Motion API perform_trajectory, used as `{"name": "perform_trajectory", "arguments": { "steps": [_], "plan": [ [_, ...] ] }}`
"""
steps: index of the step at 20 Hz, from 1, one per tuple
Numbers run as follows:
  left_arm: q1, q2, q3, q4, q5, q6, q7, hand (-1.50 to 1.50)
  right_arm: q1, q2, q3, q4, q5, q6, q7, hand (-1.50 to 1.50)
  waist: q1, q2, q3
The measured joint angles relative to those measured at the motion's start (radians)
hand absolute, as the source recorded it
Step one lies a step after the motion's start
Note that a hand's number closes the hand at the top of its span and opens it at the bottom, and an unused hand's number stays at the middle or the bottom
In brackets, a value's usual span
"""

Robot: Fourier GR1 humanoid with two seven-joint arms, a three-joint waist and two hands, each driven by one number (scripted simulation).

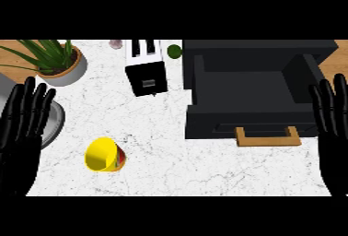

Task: Pick up the cup, place it into the drawer and close the drawer

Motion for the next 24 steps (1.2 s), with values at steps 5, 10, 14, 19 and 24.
{"name": "perform_trajectory", "arguments": {
  "steps": [5,10,14,19,24],
  "plan": [
    [0.032,-0.011,-0.019,-0.052,0.038,-0.043,-0.014,-1.50,0.009,0.003,0.012,-0.006,0.003,0.019,0.023,-1.50,0.012,0.010,0.003],
    [0.070,-0.076,-0.083,-0.039,0.131,-0.058,0.006,-1.50,-0.013,0.006,0.027,0.020,-0.062,0.055,0.088,-1.50,0.016,0.014,0.004],
    [0.084,-0.100,-0.120,-0.050,0.153,-0.040,0.036,-1.50,-0.038,0.007,0.024,0.033,-0.079,0.067,0.123,-1.50,0.016,0.015,0.004],
    [0.063,-0.117,-0.150,-0.027,0.140,-0.015,0.040,-1.50,-0.065,0.015,0.013,0.052,-0.082,0.075,0.136,-1.50,0.015,0.015,0.004],
    [0.046,-0.117,-0.141,0.005,0.145,-0.011,0.031,-1.50,-0.102,0.023,0.006,0.046,-0.081,0.070,0.175,-1.50,0.015,0.015,0.004]
  ]
}}
